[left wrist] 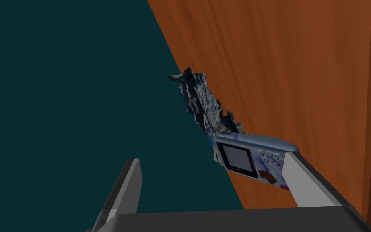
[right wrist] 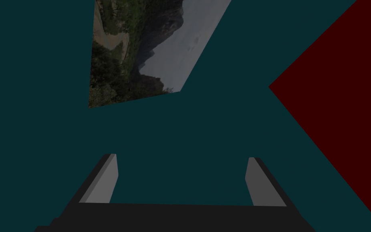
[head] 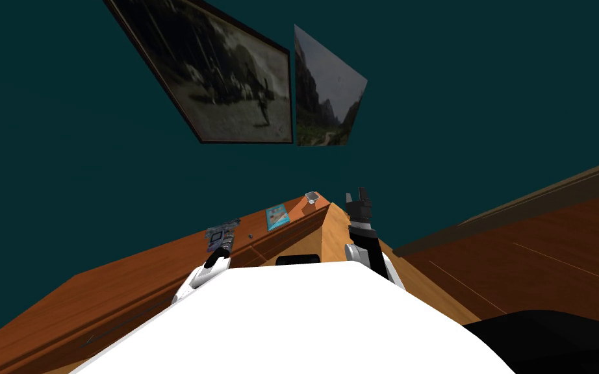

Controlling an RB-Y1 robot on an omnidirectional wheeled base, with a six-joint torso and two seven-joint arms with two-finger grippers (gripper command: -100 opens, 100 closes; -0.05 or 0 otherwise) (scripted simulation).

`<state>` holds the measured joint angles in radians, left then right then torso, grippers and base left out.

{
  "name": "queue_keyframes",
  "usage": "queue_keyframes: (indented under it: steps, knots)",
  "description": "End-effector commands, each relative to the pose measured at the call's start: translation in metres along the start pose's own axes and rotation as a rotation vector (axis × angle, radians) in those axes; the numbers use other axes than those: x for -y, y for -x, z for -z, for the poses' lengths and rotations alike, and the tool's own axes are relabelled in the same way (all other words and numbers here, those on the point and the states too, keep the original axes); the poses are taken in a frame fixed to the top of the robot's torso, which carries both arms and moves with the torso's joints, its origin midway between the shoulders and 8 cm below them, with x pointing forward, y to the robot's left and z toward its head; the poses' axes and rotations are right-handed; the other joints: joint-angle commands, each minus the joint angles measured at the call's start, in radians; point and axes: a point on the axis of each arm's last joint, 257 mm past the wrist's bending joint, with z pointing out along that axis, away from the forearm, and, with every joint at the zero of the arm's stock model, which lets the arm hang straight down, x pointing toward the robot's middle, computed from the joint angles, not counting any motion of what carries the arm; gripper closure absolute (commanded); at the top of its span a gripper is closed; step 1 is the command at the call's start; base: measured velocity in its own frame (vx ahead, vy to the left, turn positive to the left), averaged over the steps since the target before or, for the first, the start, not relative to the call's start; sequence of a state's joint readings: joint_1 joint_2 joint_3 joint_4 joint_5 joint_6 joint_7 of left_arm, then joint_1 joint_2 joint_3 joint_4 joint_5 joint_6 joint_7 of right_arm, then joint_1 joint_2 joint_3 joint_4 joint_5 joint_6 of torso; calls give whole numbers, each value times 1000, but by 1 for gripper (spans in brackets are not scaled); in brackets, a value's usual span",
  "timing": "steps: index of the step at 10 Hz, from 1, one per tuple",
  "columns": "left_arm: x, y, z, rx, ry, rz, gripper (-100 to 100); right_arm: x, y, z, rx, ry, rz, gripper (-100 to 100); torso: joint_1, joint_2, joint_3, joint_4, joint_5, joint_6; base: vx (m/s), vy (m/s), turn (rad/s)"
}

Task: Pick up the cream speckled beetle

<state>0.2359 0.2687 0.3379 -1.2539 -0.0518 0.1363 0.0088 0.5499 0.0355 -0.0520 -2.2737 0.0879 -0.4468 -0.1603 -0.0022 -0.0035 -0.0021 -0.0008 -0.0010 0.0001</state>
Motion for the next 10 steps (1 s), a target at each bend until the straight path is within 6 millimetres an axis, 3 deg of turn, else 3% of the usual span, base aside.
queue_keyframes:
  steps: [1,10]
  knots:
    - [-10,-2,-3,-3,26,2,-100,0,0,0,0,0,0,0,0,0,0,0,0,0,40,-41,6]
    - [-66,-33,-22,-46,234,29,-100,0,0,0,0,0,0,0,0,-1,-1,0,0,0,54,-45,6]
